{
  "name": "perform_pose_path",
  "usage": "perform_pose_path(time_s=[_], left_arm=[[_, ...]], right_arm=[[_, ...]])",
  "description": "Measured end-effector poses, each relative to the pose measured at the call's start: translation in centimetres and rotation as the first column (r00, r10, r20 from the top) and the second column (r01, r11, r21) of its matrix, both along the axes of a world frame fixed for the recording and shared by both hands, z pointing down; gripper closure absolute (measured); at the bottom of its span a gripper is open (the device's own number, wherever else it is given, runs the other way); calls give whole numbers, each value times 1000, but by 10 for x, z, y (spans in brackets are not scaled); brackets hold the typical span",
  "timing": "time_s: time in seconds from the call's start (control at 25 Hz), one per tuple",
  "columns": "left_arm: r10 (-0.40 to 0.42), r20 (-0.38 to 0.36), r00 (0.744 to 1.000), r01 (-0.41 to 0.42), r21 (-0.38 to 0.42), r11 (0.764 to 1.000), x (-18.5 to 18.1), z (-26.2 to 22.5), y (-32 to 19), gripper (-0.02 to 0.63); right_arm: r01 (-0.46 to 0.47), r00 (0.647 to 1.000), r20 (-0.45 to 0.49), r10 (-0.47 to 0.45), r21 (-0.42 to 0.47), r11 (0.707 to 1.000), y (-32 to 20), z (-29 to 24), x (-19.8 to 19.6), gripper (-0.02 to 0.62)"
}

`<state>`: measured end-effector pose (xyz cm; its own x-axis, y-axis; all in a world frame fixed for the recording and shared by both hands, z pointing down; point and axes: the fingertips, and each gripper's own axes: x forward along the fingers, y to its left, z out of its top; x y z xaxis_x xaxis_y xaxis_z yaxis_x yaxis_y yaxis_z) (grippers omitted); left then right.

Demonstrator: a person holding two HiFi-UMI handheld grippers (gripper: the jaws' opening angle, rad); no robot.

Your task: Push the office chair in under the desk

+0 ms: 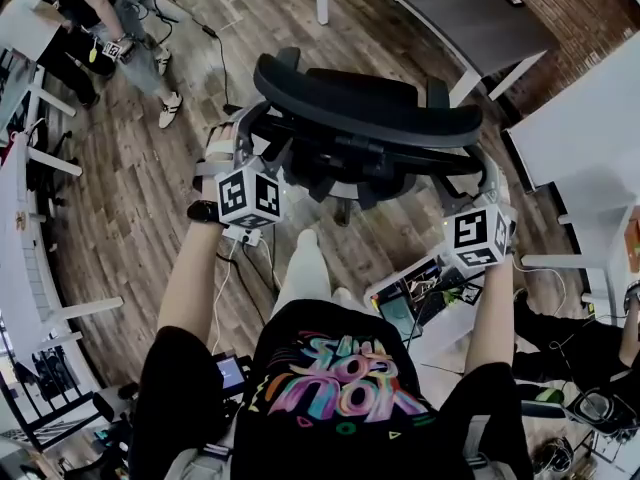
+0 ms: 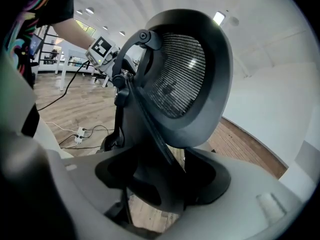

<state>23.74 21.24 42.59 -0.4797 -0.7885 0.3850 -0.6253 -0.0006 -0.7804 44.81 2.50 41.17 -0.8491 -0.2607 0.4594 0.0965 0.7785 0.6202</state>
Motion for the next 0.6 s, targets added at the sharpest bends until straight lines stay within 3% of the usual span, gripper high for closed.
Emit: perform_pose_path(time_s=[0.24, 0.6], left_arm=[[36, 11, 999, -36, 29, 999, -12, 1, -8, 318], [61, -3, 998, -61, 38, 997, -68, -2, -36, 318]], right_arm=[[-5, 1000, -14, 5, -11, 1000, -13, 3, -18, 296], [-14, 999, -30, 14, -18, 1000, -41, 5, -73, 296]])
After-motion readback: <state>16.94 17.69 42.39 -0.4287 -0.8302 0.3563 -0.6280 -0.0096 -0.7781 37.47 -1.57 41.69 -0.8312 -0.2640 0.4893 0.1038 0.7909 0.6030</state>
